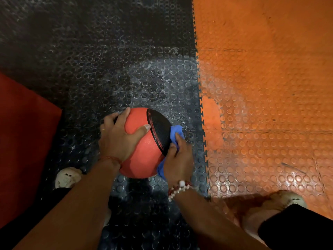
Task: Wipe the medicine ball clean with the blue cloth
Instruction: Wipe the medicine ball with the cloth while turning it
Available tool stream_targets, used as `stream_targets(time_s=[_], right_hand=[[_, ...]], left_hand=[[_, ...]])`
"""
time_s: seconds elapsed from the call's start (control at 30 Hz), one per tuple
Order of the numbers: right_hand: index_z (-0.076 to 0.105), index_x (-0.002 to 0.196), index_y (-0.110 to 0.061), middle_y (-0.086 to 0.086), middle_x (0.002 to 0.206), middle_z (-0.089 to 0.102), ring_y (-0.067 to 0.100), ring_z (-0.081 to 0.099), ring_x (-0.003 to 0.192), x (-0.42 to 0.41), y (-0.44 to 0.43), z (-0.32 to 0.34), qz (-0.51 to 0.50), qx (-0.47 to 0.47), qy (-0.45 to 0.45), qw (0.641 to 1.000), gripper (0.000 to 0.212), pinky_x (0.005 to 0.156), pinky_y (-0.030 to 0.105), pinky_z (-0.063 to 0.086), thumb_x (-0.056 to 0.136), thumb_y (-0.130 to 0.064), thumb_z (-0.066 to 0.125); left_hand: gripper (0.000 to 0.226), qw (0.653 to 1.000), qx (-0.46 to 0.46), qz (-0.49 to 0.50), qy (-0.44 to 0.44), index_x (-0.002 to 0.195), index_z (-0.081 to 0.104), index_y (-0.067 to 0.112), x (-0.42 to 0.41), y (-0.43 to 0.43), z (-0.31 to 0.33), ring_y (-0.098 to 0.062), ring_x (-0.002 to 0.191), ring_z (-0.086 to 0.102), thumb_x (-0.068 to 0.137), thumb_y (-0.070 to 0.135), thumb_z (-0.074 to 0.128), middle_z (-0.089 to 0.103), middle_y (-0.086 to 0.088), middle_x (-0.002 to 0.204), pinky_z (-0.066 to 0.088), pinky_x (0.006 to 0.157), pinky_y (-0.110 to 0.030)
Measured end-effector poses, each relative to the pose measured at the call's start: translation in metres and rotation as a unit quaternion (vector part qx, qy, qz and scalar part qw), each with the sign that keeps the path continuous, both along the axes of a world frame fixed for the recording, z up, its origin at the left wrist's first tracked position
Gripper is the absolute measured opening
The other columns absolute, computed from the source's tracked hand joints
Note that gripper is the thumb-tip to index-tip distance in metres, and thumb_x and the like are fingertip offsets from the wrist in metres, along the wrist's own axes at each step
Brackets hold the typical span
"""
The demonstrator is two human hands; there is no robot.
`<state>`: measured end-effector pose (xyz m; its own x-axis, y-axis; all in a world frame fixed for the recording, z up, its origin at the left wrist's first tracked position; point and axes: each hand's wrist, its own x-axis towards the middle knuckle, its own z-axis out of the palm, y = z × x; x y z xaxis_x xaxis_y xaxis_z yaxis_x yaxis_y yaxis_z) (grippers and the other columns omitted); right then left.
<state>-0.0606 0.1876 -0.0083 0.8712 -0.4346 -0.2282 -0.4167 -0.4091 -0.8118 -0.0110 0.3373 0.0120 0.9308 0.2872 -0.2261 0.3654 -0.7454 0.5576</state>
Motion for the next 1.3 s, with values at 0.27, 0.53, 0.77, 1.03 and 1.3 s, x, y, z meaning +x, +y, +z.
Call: stream_targets(time_s=[0.27,0.53,0.77,1.03,1.3], right_hand=[[0.057,0.125,-0.023,0.010,0.128,0.052,0.030,0.061,0.097,0.065,0.007,0.025,0.220,-0.126,-0.073,0.964,0.038,0.080,0.032,0.048,0.090,-0.019,0.043],[0.065,0.111,-0.010,0.014,0.111,0.066,0.029,0.061,0.103,0.066,-0.026,-0.034,0.026,0.037,0.109,0.993,0.031,0.087,0.033,0.045,0.092,-0.017,0.042],[0.048,0.134,-0.020,0.009,0.131,0.045,0.022,0.051,0.113,-0.005,0.019,0.005,-0.011,0.011,-0.035,0.999,0.042,0.088,0.017,0.034,0.092,-0.019,0.046],[0.056,0.127,-0.017,0.011,0.126,0.056,0.026,0.057,0.106,0.066,-0.013,-0.025,0.025,0.006,0.046,0.999,0.035,0.089,0.027,0.042,0.094,-0.015,0.043],[0.054,0.129,-0.016,0.008,0.125,0.054,0.021,0.053,0.111,0.022,0.014,-0.015,-0.070,0.059,0.022,0.996,0.037,0.092,0.015,0.031,0.093,-0.014,0.047]], left_hand=[[0.086,1.000,0.003,0.019,-0.016,0.140,0.041,0.046,0.001,0.000,-0.003,-0.024,0.129,0.035,0.062,0.080,0.046,0.036,0.005,0.139,0.036,0.103,-0.042],[0.079,1.000,-0.009,0.029,-0.009,0.138,0.042,0.045,0.016,0.003,-0.002,-0.023,0.129,0.037,0.068,0.079,0.052,0.038,0.005,0.137,0.036,0.104,-0.045],[0.075,0.998,-0.013,0.060,0.000,0.137,0.044,0.045,0.024,-0.001,-0.001,-0.027,0.129,0.038,0.070,0.077,0.052,0.040,0.001,0.138,0.035,0.106,-0.048],[0.076,0.993,-0.052,0.105,0.012,0.137,0.045,0.044,0.031,0.007,-0.001,-0.028,0.130,0.039,0.069,0.078,0.052,0.038,0.001,0.140,0.035,0.106,-0.051],[0.052,0.992,0.006,0.112,-0.053,0.124,0.061,0.040,0.031,0.006,0.004,-0.022,0.124,0.034,0.079,0.066,0.059,0.042,0.005,0.127,0.035,0.104,-0.041]])
